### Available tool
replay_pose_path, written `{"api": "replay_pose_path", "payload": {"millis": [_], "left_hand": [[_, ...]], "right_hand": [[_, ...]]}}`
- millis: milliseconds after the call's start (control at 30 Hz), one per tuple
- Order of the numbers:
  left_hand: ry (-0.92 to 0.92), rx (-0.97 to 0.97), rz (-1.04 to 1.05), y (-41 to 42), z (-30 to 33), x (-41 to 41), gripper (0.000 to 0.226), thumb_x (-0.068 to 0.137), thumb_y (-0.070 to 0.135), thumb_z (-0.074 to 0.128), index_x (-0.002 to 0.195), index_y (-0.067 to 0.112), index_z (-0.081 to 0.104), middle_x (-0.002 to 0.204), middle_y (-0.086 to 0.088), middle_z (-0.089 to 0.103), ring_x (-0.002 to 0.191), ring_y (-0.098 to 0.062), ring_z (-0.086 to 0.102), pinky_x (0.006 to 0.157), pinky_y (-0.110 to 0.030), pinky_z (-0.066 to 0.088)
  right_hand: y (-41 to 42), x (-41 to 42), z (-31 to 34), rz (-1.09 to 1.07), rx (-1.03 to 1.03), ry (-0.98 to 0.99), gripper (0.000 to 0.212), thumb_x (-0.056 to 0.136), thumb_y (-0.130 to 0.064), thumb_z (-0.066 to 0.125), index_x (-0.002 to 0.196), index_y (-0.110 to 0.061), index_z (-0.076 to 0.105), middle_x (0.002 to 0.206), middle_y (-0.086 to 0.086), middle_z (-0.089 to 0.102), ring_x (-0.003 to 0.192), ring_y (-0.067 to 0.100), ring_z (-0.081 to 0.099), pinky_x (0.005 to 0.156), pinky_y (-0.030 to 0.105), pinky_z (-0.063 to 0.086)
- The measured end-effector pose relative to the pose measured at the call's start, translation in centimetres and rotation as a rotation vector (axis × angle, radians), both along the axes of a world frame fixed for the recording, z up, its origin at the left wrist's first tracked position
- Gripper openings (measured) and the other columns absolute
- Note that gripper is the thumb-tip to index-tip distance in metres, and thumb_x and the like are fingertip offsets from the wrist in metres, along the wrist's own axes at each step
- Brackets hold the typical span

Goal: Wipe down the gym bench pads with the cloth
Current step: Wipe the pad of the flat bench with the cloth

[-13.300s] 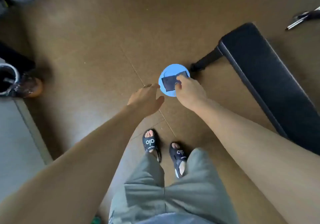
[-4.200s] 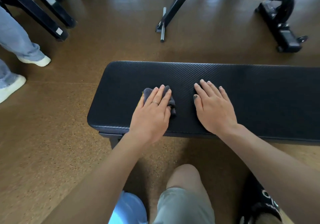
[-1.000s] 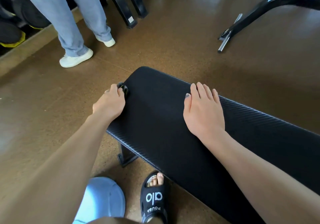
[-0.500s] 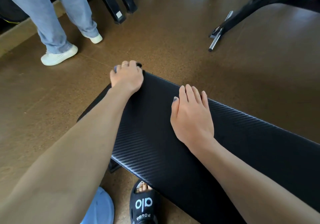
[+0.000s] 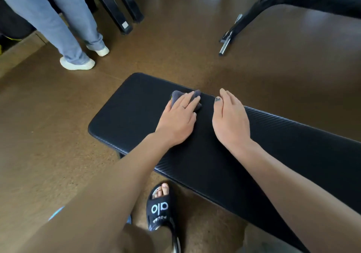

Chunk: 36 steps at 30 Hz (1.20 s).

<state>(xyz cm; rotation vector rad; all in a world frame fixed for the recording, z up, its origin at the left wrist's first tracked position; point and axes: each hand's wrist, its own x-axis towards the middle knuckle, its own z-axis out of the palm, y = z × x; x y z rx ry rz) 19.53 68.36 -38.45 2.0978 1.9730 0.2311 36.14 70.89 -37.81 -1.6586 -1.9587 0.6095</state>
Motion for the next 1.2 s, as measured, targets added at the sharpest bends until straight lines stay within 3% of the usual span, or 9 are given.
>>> {"api": "replay_pose_path", "payload": {"millis": [267,433,567,667,767,867,933,1033,1200], "left_hand": [[-0.062,0.037,-0.259,-1.4,0.5,3.4,0.052,0.113,0.030,0.029,0.165,0.028,0.021,0.168,0.013,0.025,0.154,-0.004,0.016,0.120,-0.018,0.000],[-0.004,0.044,-0.009,3.7,0.4,1.2,0.052,0.112,0.028,0.026,0.164,0.024,0.023,0.168,0.009,0.028,0.155,-0.008,0.017,0.127,-0.031,0.007],[0.097,0.051,-0.129,0.7,-0.3,4.4,0.054,0.113,0.029,0.026,0.165,0.023,0.017,0.173,0.008,0.007,0.159,-0.009,0.001,0.127,-0.034,-0.002],[-0.013,0.037,-0.281,-0.2,0.0,5.0,0.052,0.112,0.027,0.031,0.164,0.026,0.022,0.172,0.010,0.012,0.159,-0.008,0.004,0.127,-0.030,-0.002],[-0.126,0.002,-0.168,1.5,0.5,4.5,0.055,0.110,0.025,0.035,0.163,0.024,0.020,0.169,0.007,0.024,0.157,-0.011,0.013,0.127,-0.038,-0.001],[0.105,0.092,-0.038,2.6,0.8,4.9,0.048,0.108,0.029,0.032,0.156,0.020,0.031,0.162,0.001,0.027,0.152,-0.023,0.019,0.126,-0.051,-0.001],[0.176,0.128,-0.068,2.7,1.1,5.7,0.041,0.107,0.026,0.033,0.144,0.016,0.044,0.153,-0.003,0.036,0.143,-0.029,0.030,0.123,-0.048,0.011],[0.033,0.083,-0.119,3.0,1.1,5.8,0.037,0.108,0.020,0.039,0.142,0.012,0.050,0.149,-0.004,0.039,0.134,-0.027,0.037,0.114,-0.037,0.025],[-0.043,0.109,-0.190,3.1,-0.4,4.8,0.044,0.109,0.025,0.039,0.152,0.018,0.047,0.155,0.001,0.040,0.143,-0.020,0.032,0.123,-0.036,0.021]], "right_hand": [[-1.3,7.3,-1.8,-0.001,0.013,-0.343,0.056,0.111,-0.037,0.020,0.157,-0.012,0.039,0.163,0.005,0.039,0.154,0.021,0.028,0.128,0.042,0.012],[-1.3,7.4,-2.3,0.010,0.062,-0.367,0.057,0.110,-0.038,0.019,0.157,-0.014,0.040,0.163,0.004,0.039,0.154,0.021,0.028,0.129,0.041,0.012],[-1.6,7.2,-2.4,0.002,0.120,-0.382,0.061,0.108,-0.039,0.016,0.153,-0.010,0.046,0.157,0.009,0.047,0.150,0.025,0.037,0.127,0.045,0.020],[-1.5,7.2,-2.5,-0.001,0.128,-0.361,0.062,0.107,-0.037,0.017,0.150,-0.008,0.050,0.155,0.010,0.050,0.148,0.025,0.040,0.126,0.045,0.023],[-1.3,7.2,-2.4,-0.022,0.132,-0.330,0.060,0.107,-0.036,0.019,0.148,-0.008,0.053,0.153,0.009,0.052,0.147,0.024,0.041,0.126,0.044,0.023],[-1.4,7.2,-2.4,-0.019,0.123,-0.333,0.060,0.107,-0.036,0.018,0.149,-0.010,0.052,0.154,0.007,0.051,0.148,0.023,0.039,0.127,0.043,0.021],[-1.4,7.3,-2.4,-0.018,0.123,-0.333,0.060,0.107,-0.036,0.018,0.149,-0.010,0.051,0.155,0.007,0.051,0.148,0.023,0.039,0.127,0.043,0.021],[-1.4,7.2,-2.5,-0.021,0.132,-0.334,0.061,0.107,-0.037,0.016,0.149,-0.010,0.052,0.154,0.008,0.051,0.147,0.024,0.040,0.127,0.044,0.022],[-1.4,7.1,-2.7,-0.020,0.141,-0.349,0.061,0.107,-0.036,0.016,0.149,-0.009,0.051,0.154,0.009,0.051,0.147,0.024,0.040,0.126,0.044,0.023]]}}
